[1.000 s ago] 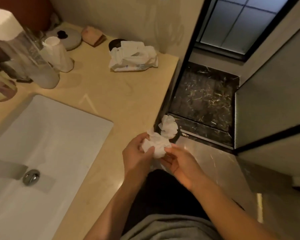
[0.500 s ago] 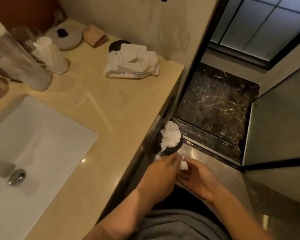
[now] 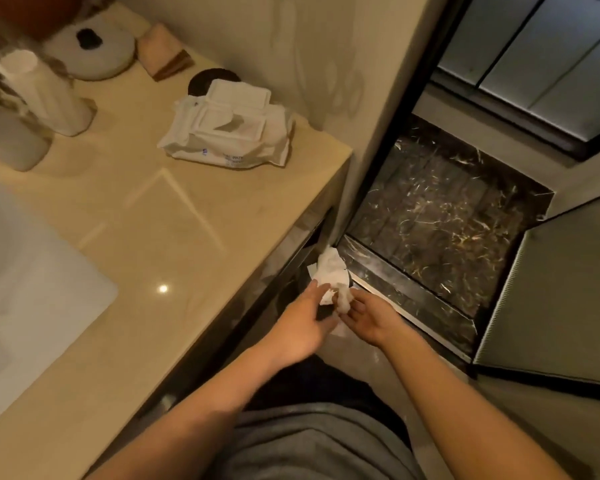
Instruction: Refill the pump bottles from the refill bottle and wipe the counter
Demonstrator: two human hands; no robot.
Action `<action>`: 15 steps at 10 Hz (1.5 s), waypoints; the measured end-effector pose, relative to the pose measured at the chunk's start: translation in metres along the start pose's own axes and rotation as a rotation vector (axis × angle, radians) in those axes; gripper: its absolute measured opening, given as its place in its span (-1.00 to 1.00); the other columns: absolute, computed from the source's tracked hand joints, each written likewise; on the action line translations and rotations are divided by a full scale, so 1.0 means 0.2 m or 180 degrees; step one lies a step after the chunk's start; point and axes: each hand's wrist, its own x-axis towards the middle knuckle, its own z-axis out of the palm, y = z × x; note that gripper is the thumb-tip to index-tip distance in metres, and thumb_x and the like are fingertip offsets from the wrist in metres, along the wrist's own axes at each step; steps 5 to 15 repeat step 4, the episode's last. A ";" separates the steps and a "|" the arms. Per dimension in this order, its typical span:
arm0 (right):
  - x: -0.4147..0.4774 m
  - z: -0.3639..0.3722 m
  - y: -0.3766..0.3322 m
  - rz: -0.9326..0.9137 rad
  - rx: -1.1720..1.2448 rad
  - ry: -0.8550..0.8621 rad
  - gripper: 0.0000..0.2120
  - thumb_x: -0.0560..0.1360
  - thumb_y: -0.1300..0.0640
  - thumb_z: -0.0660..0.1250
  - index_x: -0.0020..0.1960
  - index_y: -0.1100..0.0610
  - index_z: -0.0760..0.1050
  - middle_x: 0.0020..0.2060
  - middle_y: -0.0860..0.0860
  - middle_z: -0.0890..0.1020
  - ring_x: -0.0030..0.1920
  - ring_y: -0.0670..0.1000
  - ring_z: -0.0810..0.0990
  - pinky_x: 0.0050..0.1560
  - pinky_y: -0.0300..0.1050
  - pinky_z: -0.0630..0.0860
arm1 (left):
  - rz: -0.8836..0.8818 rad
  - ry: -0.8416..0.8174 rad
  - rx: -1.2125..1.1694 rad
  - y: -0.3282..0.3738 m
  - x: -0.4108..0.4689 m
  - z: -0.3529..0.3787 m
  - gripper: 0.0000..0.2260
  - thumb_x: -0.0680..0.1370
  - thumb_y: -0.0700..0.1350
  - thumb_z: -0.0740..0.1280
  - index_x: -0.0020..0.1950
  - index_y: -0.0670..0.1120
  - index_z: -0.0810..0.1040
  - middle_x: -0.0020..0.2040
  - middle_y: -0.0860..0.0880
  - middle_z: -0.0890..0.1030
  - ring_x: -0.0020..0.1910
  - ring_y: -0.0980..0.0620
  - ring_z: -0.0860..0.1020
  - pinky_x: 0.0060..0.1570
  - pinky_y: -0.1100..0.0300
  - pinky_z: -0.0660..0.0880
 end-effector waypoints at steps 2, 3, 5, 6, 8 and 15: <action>0.25 0.02 -0.13 0.0190 -0.0212 0.0407 -0.64 0.59 0.22 0.17 0.36 0.28 0.30 0.08 0.21 0.54 0.04 0.16 0.57 0.03 -0.05 0.48 | -0.0619 0.0337 -0.0524 -0.02 0.00 -0.04 -0.57 0.58 -0.14 0.26 0.44 0.02 0.31 0.37 0.01 0.43 0.34 0.06 0.38 0.32 0.22 0.27; 0.30 0.07 -0.18 0.0160 0.0100 0.0500 -0.56 0.61 0.11 0.14 0.43 0.26 0.20 0.31 0.22 0.42 0.27 0.18 0.47 0.22 -0.02 0.43 | -0.0773 0.0427 -0.0732 -0.05 -0.02 -0.05 -0.57 0.57 -0.12 0.27 0.43 0.03 0.32 0.36 0.02 0.44 0.35 0.05 0.38 0.38 0.09 0.27; 0.31 0.08 -0.24 0.0185 0.0162 0.0644 -0.56 0.61 0.05 0.13 0.41 0.25 0.23 0.34 0.18 0.37 0.31 0.16 0.41 0.33 -0.01 0.36 | -0.0908 0.0523 -0.0887 -0.07 -0.04 -0.05 -0.60 0.57 -0.11 0.27 0.40 0.06 0.36 0.32 0.03 0.49 0.31 0.05 0.42 0.37 0.07 0.30; 0.31 0.08 -0.24 0.0185 0.0162 0.0644 -0.56 0.61 0.05 0.13 0.41 0.25 0.23 0.34 0.18 0.37 0.31 0.16 0.41 0.33 -0.01 0.36 | -0.0908 0.0523 -0.0887 -0.07 -0.04 -0.05 -0.60 0.57 -0.11 0.27 0.40 0.06 0.36 0.32 0.03 0.49 0.31 0.05 0.42 0.37 0.07 0.30; 0.31 0.08 -0.24 0.0185 0.0162 0.0644 -0.56 0.61 0.05 0.13 0.41 0.25 0.23 0.34 0.18 0.37 0.31 0.16 0.41 0.33 -0.01 0.36 | -0.0908 0.0523 -0.0887 -0.07 -0.04 -0.05 -0.60 0.57 -0.11 0.27 0.40 0.06 0.36 0.32 0.03 0.49 0.31 0.05 0.42 0.37 0.07 0.30; 0.31 0.08 -0.24 0.0185 0.0162 0.0644 -0.56 0.61 0.05 0.13 0.41 0.25 0.23 0.34 0.18 0.37 0.31 0.16 0.41 0.33 -0.01 0.36 | -0.0908 0.0523 -0.0887 -0.07 -0.04 -0.05 -0.60 0.57 -0.11 0.27 0.40 0.06 0.36 0.32 0.03 0.49 0.31 0.05 0.42 0.37 0.07 0.30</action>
